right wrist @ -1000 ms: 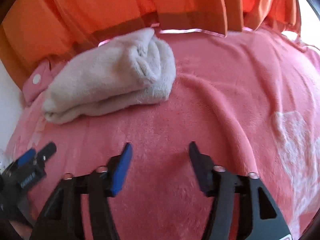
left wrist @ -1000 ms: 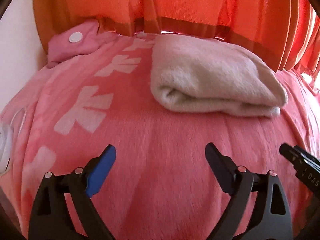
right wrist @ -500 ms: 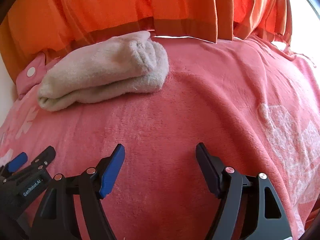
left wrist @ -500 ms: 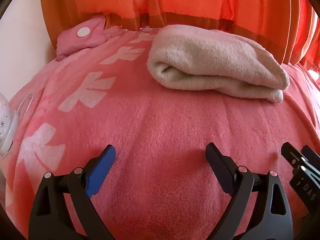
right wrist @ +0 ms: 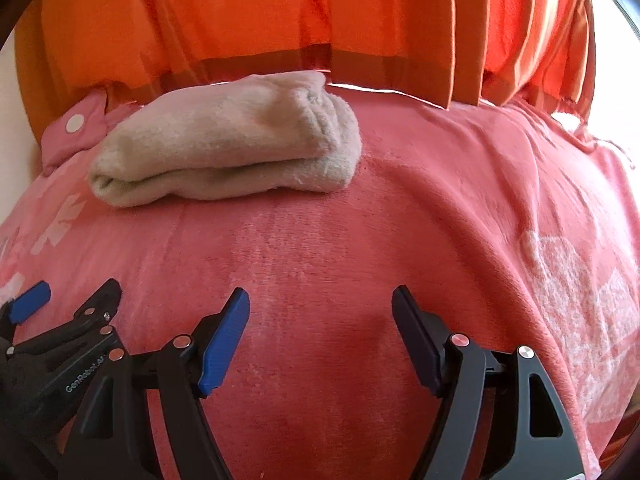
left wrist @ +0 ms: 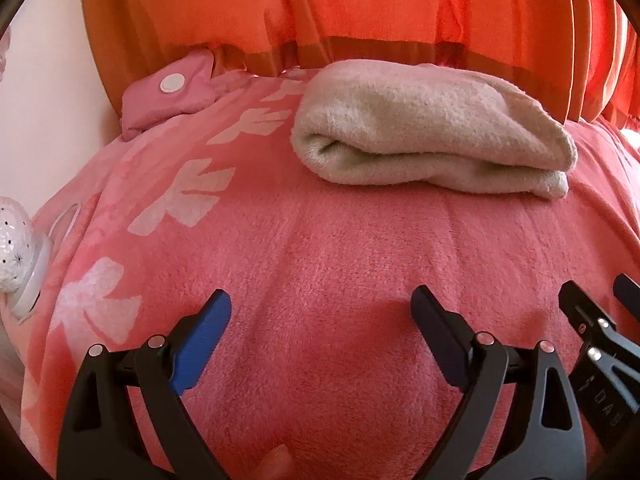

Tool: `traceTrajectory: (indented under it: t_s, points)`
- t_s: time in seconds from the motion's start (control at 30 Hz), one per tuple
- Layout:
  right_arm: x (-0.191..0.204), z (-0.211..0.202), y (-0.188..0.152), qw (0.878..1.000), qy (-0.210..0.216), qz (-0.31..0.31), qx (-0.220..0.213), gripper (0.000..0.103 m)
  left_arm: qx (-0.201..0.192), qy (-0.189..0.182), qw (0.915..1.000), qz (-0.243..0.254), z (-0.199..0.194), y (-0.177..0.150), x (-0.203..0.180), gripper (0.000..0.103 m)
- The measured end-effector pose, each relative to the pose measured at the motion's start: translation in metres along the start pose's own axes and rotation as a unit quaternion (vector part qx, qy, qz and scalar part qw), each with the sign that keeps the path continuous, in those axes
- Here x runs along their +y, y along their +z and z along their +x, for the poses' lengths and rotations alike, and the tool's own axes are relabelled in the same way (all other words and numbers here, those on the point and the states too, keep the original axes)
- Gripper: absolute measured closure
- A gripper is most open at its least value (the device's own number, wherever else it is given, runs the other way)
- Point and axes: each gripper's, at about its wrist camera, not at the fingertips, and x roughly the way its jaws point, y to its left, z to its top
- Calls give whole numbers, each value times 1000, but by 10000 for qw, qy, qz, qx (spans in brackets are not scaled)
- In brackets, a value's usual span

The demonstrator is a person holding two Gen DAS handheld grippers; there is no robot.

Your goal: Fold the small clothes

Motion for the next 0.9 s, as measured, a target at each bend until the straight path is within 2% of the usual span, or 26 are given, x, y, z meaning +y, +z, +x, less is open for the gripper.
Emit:
traceTrajectory:
  t_s: [0.17,0.4,0.9]
  points:
    - [9,-2,-2,9996,-89,-252,-88,31,-49,-27,10000,75,-1,-1,-3,14]
    - [12,-2,-3,9995,-159,-245,-92,31,-56,87,9999,76,-1,0,-2,14]
    - [13,-2,-3,9995,-183,-261,-62,31,-48,77,9999,61,0,0,-2,14]
